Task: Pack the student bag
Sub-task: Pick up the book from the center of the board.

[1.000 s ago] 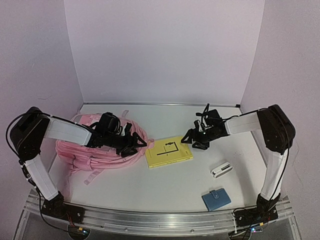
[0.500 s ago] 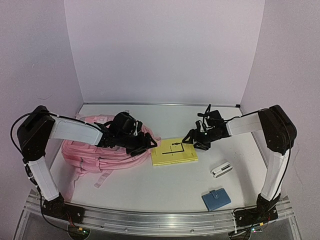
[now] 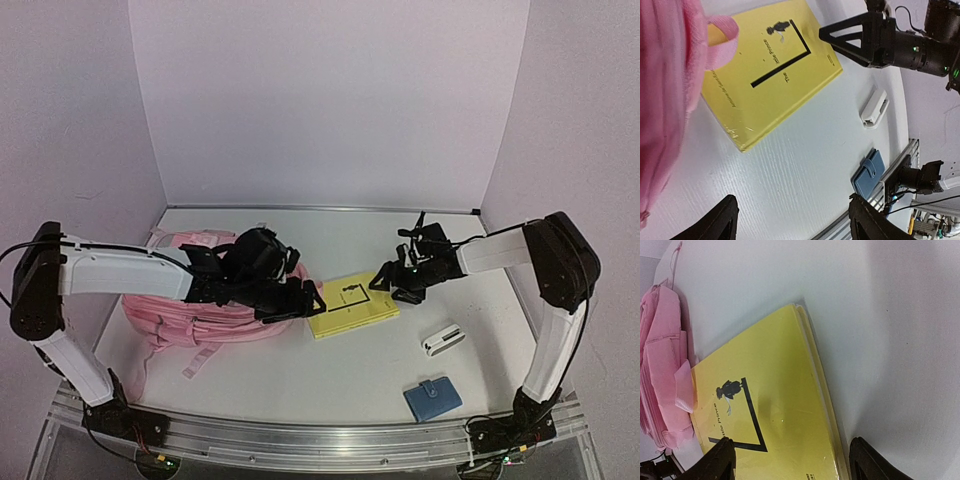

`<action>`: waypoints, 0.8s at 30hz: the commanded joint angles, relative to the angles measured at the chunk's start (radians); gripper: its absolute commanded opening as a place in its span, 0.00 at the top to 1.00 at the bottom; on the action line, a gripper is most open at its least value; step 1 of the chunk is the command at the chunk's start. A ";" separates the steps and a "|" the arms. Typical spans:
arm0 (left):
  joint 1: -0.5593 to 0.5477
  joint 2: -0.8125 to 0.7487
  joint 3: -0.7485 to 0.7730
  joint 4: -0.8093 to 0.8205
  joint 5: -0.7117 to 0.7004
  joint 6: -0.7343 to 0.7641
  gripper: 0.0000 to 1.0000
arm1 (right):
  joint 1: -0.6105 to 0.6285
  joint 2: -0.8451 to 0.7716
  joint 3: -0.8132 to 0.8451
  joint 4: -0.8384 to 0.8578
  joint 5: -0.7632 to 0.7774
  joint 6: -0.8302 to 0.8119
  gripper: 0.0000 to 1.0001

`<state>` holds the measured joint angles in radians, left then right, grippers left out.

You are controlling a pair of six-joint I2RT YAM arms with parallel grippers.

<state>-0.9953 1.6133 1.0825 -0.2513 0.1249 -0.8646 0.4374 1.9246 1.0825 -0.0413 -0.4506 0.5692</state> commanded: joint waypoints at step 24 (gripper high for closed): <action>0.119 0.399 0.078 0.265 0.198 -0.086 0.21 | 0.006 -0.107 -0.110 0.018 -0.013 0.028 0.26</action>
<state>-0.8958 1.9598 1.0869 0.0646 0.4108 -0.9894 0.4374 1.8614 1.0012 -0.0359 -0.4431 0.5845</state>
